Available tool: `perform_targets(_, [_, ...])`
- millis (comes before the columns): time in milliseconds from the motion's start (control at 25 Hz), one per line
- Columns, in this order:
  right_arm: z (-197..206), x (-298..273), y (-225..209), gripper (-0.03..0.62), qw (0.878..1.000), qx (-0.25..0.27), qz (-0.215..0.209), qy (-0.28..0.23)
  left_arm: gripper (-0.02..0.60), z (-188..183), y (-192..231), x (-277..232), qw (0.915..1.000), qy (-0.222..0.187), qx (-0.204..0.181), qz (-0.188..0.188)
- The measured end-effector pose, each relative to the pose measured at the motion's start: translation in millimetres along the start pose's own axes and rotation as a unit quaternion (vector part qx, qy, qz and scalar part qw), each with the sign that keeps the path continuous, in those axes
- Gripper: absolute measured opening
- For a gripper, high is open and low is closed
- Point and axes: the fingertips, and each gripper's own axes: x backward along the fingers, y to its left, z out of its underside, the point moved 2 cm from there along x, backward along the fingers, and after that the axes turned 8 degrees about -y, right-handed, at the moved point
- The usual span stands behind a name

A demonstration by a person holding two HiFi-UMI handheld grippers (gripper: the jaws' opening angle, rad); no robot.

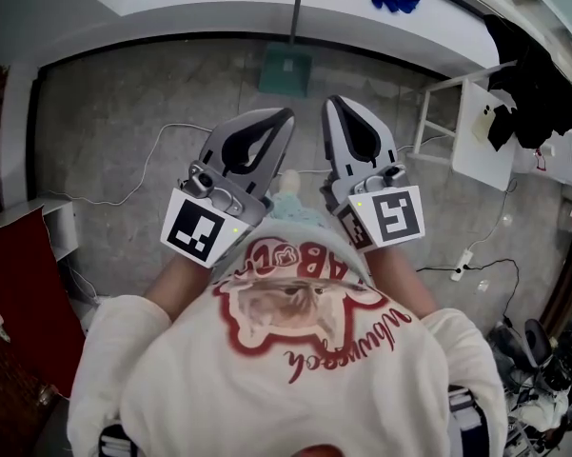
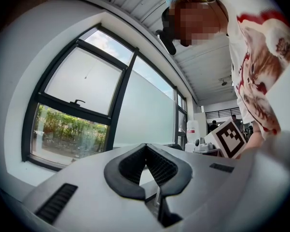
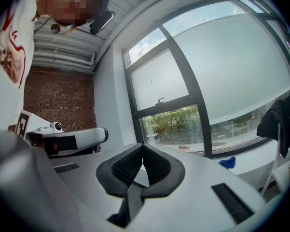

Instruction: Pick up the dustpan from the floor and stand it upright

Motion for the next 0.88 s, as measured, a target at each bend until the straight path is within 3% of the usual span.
perform_targets(160, [2.9,7.8,6.3,0.025,1.000,0.014,0.004,-0.005,0.018,-0.1,-6.5,9.7,1.0000,-0.005,0.005,-0.005])
perform_targets(480, [-4.0,25.4,34.9,0.025,0.999,0.033,0.008,-0.003,0.018,-16.3,-14.6,42.3,0.9992,-0.030,-0.004,0.028])
perform_targets(560, [-4.3,30.5,52.6,0.025,0.999,0.036,0.012,-0.005,0.018,-25.8,-18.6,60.0,0.9987,-0.041,-0.002,0.030])
perform_targets(880, [0.7,76.2,167.5,0.025,0.999,0.022,0.030,-0.038,0.018,-44.4,-40.1,184.3,0.9994,0.000,0.003,0.036])
